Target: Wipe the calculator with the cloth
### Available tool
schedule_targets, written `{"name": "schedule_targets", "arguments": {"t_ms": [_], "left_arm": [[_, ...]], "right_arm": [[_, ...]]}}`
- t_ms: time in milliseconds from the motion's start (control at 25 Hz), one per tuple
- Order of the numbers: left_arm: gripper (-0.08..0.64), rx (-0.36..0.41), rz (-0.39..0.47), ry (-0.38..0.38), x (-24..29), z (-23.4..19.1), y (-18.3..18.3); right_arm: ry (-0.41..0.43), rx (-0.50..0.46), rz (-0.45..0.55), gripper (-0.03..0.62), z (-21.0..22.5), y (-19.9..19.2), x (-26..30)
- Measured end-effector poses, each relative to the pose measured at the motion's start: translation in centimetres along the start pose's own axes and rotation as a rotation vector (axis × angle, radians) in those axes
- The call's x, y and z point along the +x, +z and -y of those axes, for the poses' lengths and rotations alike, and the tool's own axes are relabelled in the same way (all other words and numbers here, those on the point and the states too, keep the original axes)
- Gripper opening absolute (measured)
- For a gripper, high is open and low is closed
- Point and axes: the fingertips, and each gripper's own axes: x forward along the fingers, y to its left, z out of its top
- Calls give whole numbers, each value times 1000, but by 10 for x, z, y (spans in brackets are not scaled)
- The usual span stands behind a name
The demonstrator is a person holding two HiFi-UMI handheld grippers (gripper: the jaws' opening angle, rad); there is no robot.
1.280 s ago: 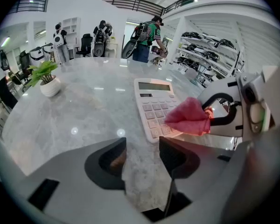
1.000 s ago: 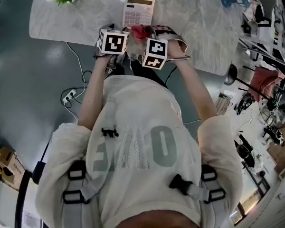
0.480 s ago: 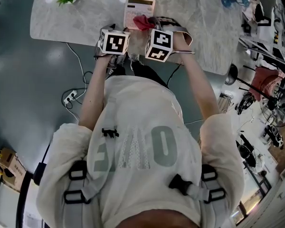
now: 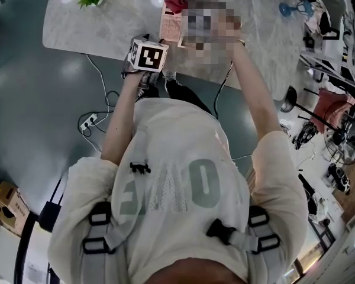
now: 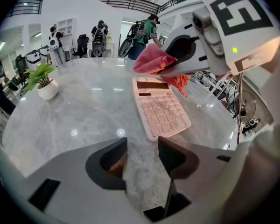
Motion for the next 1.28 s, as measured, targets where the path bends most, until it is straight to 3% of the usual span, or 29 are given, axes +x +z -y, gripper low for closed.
{"name": "schedule_targets", "arguments": {"t_ms": [800,1280], "left_arm": [[205,14,1,-20,0,-1,0],[193,2,20,-9,-2,-2,2]], "right_arm": [[47,11,-3,55,-9,8,21],[122,-55,22,55,-56,23,15]]}}
